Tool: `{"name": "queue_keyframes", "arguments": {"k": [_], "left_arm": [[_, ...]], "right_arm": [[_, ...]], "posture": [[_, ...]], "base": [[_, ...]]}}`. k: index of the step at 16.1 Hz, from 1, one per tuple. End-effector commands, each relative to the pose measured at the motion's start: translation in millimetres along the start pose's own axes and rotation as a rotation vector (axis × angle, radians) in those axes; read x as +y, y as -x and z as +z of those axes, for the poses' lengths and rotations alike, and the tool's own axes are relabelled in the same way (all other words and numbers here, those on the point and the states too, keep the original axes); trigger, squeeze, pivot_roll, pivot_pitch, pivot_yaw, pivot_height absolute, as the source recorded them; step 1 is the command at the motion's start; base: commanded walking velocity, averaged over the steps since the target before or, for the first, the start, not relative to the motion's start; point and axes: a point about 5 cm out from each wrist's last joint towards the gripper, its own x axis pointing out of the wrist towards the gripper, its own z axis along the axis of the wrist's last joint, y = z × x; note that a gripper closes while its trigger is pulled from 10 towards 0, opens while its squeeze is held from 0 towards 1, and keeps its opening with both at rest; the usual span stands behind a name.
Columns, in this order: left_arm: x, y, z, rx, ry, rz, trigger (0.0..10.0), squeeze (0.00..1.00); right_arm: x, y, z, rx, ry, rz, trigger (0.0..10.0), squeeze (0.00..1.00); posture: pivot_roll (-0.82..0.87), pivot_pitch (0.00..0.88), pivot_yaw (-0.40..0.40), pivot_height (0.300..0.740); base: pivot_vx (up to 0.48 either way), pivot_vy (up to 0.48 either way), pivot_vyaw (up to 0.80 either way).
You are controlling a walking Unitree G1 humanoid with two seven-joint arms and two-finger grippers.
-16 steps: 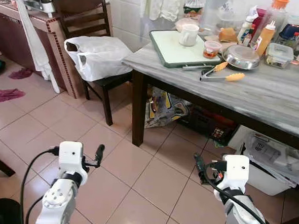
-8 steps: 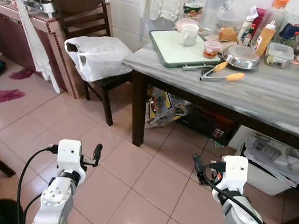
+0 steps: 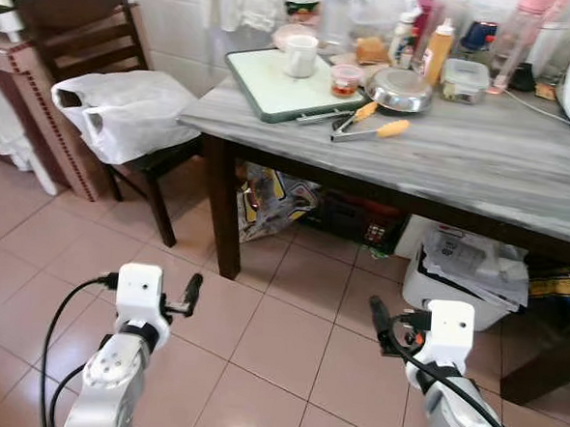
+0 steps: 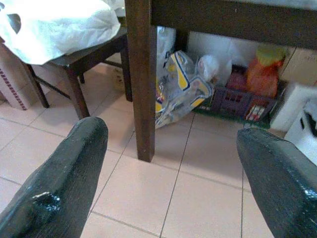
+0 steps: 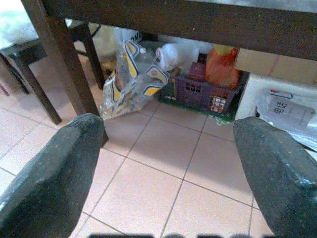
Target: Setting the table
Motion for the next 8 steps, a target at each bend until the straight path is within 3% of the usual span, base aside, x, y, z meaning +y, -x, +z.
{"name": "queue_keyframes", "arguments": {"k": [1, 8], "left_arm": [[2.1, 0.0, -2.0, 0.017, 0.005, 0.002, 10.0, 0.0], [0.0, -3.6, -4.7, 0.043, 0.018, 0.0, 10.0, 0.0]], "right_arm": [[-1.1, -0.6, 0.8, 0.002, 0.003, -0.003, 10.0, 0.0], [-3.1, 1.3, 0.8, 0.003, 0.011, -0.017, 10.0, 0.0]], "posture": [[-0.04, 0.003, 0.006, 0.74], [-0.06, 0.004, 0.012, 0.74]], "base": [[0.0, 0.0, 0.0], [-0.037, 0.0, 0.0]]}}
